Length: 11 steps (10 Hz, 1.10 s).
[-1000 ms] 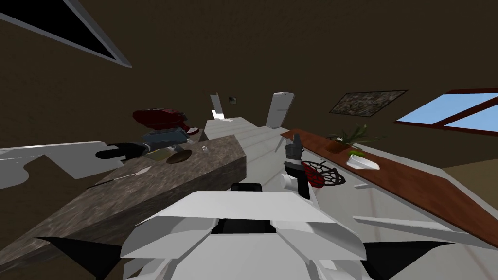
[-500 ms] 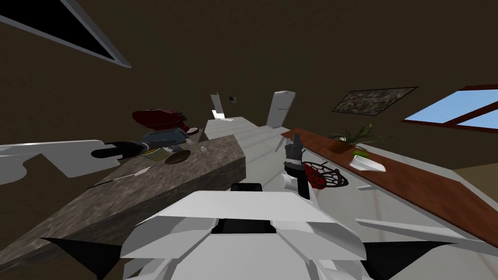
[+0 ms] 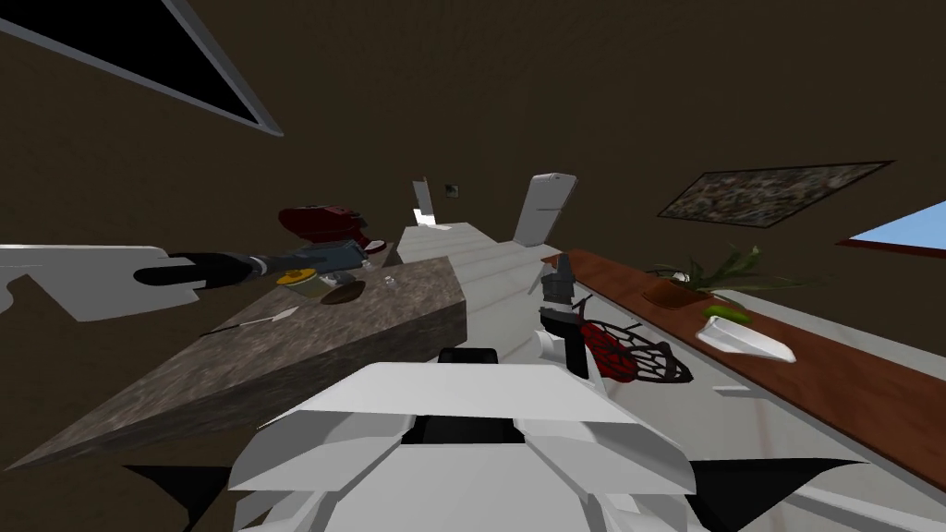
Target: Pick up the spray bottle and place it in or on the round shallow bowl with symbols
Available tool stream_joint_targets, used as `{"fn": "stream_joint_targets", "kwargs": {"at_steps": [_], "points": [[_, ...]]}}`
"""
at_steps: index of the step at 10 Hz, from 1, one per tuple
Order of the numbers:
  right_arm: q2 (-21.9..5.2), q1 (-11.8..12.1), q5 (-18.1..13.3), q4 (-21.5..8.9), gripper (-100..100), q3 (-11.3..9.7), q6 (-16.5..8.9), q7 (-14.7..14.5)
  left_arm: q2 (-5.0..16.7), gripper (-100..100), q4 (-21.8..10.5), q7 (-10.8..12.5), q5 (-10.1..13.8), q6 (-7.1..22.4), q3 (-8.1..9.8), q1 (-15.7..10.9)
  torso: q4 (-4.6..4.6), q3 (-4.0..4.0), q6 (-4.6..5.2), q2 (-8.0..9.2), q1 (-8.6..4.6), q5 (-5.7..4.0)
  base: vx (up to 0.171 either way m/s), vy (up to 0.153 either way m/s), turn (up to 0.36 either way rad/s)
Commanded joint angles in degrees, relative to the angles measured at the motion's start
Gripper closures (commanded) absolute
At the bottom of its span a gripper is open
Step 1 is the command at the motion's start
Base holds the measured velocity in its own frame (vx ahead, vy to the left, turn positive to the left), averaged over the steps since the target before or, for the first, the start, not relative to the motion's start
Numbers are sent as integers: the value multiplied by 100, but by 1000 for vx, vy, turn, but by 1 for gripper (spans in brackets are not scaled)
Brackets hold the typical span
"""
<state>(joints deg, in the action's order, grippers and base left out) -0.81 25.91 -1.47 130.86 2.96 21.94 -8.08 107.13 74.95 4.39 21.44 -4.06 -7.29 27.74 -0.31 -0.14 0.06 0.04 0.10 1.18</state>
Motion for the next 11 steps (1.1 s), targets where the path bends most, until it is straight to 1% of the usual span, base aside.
{"fn": "stream_joint_targets", "kwargs": {"at_steps": [1, 2, 3, 4, 5, 6, 11], "points": [[0, 0, 0, 0, 0, 0, 0, 0, 286, -100, -286, 86, 69, -286, -286, -286, 0, 0, 0, 0, 0, 0, 49, -71, 275], [0, 2, 0, 0, 0, 1, 0, 0, 354, -100, -430, 86, 69, -468, -555, -482, 2, 0, -10, -3, -8, -3, 51, -85, 148], [0, 0, 0, 0, 0, 0, 0, 0, 354, -100, -430, 104, -60, -471, -587, -535, 0, -2, -1, -4, -12, -3, 16, -43, -40], [0, 0, 0, 0, 0, 0, 0, 0, 354, -100, -430, 86, 2, -471, -587, -482, 0, 1, 2, 3, 0, 0, -4, -4, -33], [0, 0, 0, 0, 0, 0, 0, 0, 342, -100, -427, 157, -43, -467, -649, -567, 2, 5, 0, 9, 14, 4, 0, 0, 0], [0, 0, 0, 0, 0, 0, 0, 0, 347, 0, -427, 107, -14, -472, -640, -553, 3, 7, -1, 12, 20, 6, 0, 0, 0], [-1, 0, 0, 0, 0, 0, 0, 0, 347, 0, -427, 111, -17, -471, -641, -555, 3, 8, -1, 12, 22, 7, 0, 0, 0]]}}
